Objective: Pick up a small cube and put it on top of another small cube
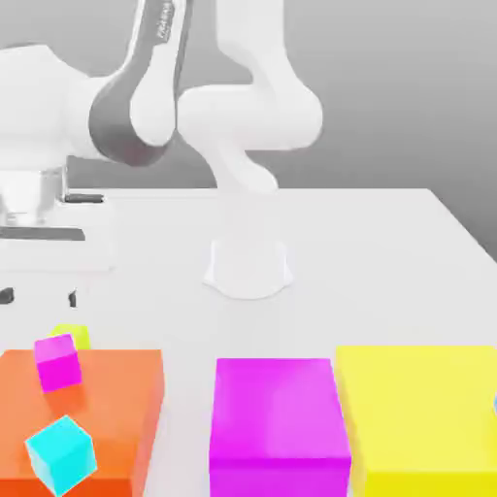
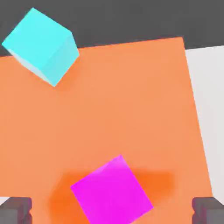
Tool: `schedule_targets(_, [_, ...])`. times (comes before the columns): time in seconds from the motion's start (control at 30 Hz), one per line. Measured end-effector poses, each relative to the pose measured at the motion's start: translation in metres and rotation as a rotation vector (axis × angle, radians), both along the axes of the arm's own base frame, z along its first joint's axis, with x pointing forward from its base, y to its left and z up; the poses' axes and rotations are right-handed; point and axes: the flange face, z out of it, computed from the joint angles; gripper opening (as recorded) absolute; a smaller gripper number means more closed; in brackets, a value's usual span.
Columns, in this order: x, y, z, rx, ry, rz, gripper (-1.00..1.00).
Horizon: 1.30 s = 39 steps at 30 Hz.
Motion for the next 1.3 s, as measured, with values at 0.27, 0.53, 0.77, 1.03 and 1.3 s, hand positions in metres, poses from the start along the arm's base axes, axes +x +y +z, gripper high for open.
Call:
schedule_targets(0.27, [-0.054,-0.015,-0.068,-0.011,0.110,0.001,0.00])
schedule_targets(0.53, [-0.056,-0.011,-0.113,-0.001,0.113,-0.002,-1.00])
schedule_targets(0.77, [-0.056,-0.011,-0.114,0.002,0.113,-0.002,-1.00])
schedule_targets(1.03, [-0.054,-0.015,-0.072,-0.010,0.112,0.002,-1.00])
schedule_targets(1.3, [-0.054,-0.050,-0.023,-0.042,0.102,-0.035,-1.00])
